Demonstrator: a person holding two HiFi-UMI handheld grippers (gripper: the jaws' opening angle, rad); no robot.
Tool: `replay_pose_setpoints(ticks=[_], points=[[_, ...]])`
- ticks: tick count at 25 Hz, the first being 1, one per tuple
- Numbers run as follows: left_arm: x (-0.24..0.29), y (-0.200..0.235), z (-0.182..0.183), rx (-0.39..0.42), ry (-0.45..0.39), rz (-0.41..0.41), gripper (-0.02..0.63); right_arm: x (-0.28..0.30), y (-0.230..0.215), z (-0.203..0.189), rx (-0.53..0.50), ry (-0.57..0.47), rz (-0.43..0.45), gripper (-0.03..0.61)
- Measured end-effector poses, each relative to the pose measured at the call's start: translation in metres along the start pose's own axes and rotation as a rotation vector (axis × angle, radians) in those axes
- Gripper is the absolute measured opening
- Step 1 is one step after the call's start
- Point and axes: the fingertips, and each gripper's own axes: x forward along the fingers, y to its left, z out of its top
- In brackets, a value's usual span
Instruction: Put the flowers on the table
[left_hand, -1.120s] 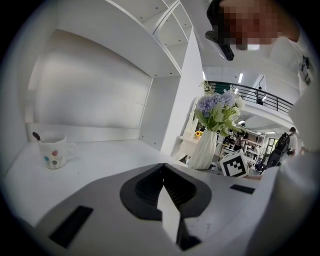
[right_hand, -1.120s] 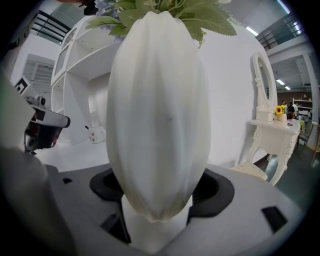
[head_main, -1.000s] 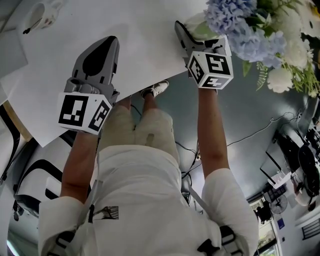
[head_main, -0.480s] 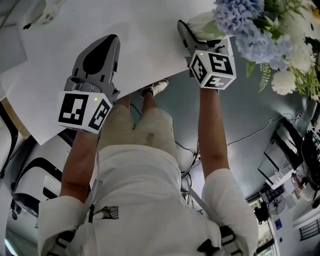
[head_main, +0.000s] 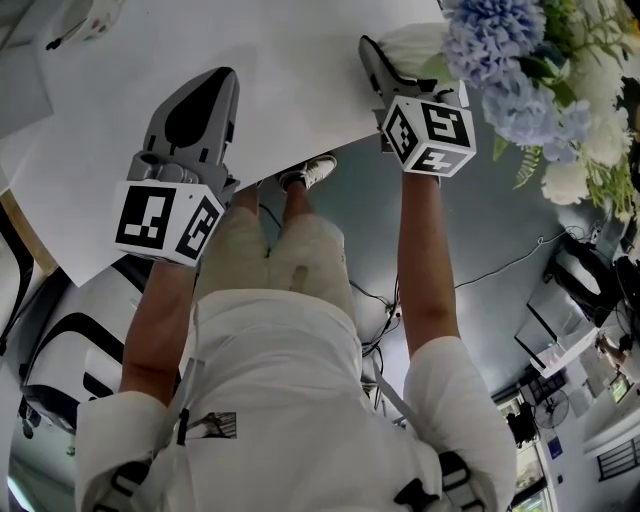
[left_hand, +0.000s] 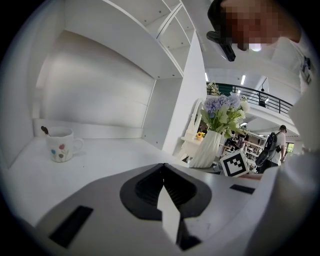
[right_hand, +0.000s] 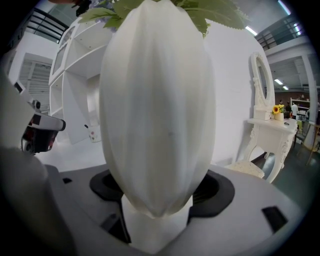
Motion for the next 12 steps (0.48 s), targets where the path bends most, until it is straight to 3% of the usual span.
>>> replay_pose_setpoints(ticks=[12], points=[[-0.011, 0.0, -0.005, -0.003, -0.001, 0.003, 0.012, -0.004, -0.001, -0.002, 0.024, -0.016, -0.015, 0.365]])
